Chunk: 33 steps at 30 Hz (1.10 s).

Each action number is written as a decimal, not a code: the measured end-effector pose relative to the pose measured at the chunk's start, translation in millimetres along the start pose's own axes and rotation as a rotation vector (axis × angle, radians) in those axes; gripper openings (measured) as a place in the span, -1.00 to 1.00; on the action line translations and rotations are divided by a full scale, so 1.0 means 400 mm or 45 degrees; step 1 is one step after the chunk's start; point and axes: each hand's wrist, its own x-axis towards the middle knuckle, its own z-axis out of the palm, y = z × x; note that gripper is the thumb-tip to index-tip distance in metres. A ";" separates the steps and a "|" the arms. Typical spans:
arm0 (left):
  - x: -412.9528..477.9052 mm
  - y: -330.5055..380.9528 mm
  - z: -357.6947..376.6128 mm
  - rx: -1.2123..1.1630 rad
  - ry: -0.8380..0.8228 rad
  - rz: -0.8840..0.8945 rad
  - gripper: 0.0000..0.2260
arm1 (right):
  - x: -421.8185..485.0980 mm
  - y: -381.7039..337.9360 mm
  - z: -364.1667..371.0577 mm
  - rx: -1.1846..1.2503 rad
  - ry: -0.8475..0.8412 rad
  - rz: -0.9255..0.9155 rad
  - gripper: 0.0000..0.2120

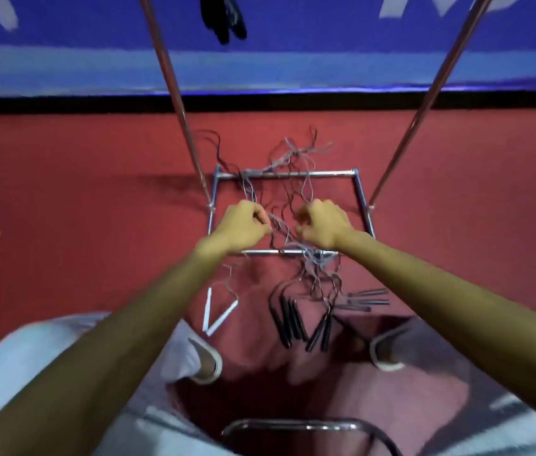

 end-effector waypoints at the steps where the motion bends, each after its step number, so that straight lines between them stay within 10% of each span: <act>1: -0.017 -0.055 0.074 0.010 -0.080 -0.066 -0.95 | -0.034 0.045 0.083 0.001 -0.126 0.057 -0.76; 12: -0.063 -0.434 0.531 0.155 -0.526 -0.592 -0.75 | -0.180 0.261 0.673 0.147 -0.774 0.468 -0.59; 25: -0.003 -0.604 0.782 -0.169 -0.569 -0.732 -0.70 | 0.009 0.210 0.977 0.036 -0.695 0.649 -0.22; 33: 0.028 -0.637 0.805 -0.367 -0.416 -1.148 -0.57 | 0.036 0.160 1.031 -0.167 -0.816 0.403 -0.77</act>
